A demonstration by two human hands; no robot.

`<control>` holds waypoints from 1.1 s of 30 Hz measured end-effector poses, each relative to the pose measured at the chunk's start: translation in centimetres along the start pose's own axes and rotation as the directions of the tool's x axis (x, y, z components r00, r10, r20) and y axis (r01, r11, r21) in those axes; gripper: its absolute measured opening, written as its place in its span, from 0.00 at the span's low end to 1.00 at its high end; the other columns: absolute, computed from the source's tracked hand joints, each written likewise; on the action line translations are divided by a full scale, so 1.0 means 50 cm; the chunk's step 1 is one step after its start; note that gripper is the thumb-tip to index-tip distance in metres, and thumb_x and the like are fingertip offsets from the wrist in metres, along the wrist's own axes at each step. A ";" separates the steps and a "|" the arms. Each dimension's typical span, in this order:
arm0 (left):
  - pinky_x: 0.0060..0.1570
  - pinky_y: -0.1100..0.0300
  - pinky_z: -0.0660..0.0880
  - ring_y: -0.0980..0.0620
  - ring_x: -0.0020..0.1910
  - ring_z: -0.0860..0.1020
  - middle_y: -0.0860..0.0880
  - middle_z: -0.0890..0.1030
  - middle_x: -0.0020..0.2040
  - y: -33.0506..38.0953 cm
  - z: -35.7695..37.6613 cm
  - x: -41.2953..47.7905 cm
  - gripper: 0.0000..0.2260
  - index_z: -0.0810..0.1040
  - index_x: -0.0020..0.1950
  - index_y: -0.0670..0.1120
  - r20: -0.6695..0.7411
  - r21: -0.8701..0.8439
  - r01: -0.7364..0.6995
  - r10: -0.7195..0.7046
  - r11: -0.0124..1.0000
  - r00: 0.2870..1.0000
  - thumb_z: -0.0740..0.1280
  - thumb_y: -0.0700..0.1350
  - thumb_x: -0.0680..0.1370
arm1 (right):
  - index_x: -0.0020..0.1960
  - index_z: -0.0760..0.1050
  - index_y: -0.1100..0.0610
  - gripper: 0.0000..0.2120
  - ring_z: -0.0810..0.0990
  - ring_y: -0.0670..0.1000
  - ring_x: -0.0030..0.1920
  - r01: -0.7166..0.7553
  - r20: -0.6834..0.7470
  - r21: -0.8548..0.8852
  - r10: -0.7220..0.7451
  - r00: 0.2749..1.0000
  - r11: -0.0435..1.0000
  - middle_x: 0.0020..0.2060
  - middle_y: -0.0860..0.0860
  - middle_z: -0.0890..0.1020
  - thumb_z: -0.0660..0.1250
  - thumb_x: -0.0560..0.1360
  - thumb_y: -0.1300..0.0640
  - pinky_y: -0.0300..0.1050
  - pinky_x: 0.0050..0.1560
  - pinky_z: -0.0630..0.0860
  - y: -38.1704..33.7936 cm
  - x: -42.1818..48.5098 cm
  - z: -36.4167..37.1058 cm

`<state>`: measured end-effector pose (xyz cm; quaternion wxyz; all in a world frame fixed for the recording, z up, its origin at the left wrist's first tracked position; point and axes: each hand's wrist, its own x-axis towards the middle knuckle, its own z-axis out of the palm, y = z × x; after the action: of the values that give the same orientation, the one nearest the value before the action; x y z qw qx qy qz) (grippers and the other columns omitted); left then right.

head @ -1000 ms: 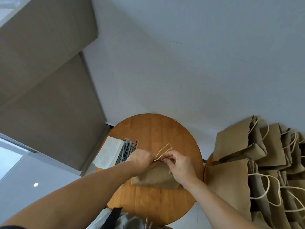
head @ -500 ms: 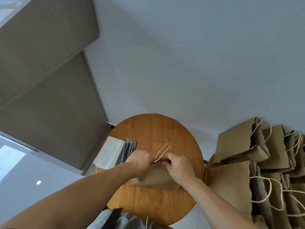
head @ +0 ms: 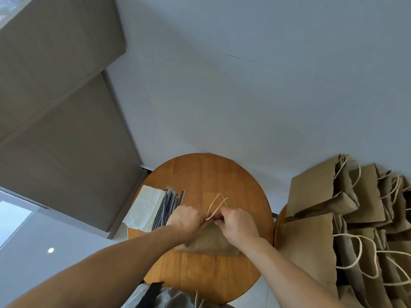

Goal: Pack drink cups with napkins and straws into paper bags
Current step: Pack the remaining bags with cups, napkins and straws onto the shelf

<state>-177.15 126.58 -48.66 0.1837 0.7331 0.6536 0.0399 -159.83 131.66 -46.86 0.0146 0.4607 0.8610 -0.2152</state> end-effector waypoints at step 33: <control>0.39 0.63 0.71 0.54 0.44 0.78 0.54 0.82 0.44 -0.095 -0.072 -0.106 0.09 0.81 0.52 0.53 0.069 -0.286 0.326 -0.320 0.901 0.945 0.63 0.54 0.81 | 0.44 0.77 0.46 0.06 0.83 0.47 0.32 -0.213 -0.161 0.615 0.386 0.908 0.759 0.31 0.44 0.83 0.72 0.76 0.54 0.53 0.35 0.82 0.079 -0.098 0.009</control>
<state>-183.48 122.55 -45.90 0.3012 0.5796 0.7509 0.0979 -153.93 129.56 -47.60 -0.2140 0.6010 0.6599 -0.3968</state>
